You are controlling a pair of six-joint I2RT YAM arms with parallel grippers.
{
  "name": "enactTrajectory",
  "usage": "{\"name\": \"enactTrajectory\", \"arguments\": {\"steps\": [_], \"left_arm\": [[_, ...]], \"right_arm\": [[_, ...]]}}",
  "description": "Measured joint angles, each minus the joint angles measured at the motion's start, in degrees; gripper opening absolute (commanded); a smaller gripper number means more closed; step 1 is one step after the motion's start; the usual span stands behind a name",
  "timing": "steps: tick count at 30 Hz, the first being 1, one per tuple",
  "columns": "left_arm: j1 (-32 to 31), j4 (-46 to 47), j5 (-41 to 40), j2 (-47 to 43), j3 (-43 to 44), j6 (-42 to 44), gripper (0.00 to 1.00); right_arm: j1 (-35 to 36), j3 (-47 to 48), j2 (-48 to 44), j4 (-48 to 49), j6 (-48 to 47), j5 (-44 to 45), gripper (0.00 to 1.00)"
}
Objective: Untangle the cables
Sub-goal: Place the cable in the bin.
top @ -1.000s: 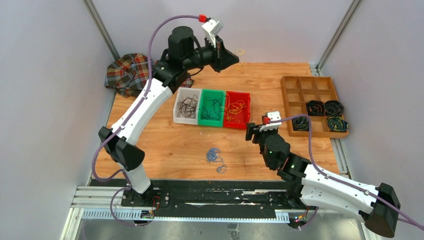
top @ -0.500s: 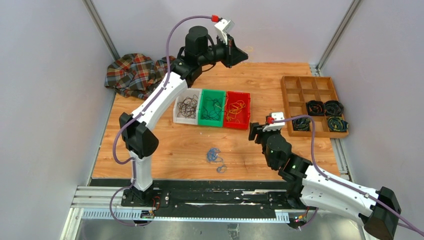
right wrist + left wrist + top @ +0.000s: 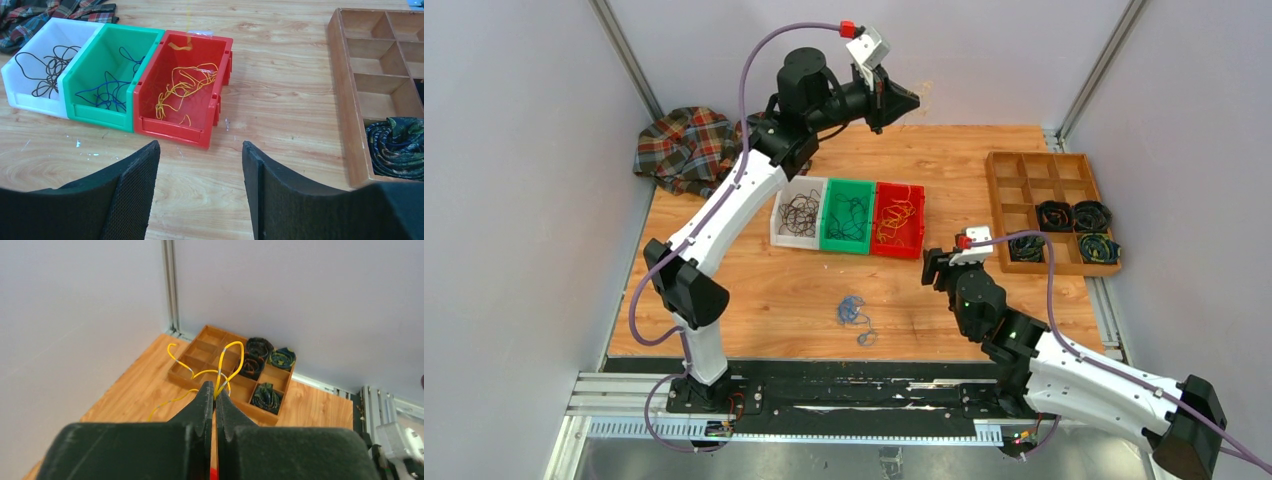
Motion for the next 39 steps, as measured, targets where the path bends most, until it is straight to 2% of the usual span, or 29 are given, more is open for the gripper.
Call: {"name": "enactTrajectory", "arguments": {"steps": [15,29,39], "left_arm": [[0.0,-1.8,1.6,3.3,-3.0,-0.5,0.0],[-1.9,-0.3,1.4,3.2,-1.0,1.4,0.0],[-1.9,-0.6,0.4,2.2,-11.1,3.4,0.0]], "right_arm": [[-1.1,0.0,-4.5,-2.5,-0.3,0.7,0.61],[-2.1,-0.7,-5.0,-3.6,0.1,0.7,0.61],[-2.4,-1.9,-5.5,-4.1,0.7,0.7,0.61]]}}
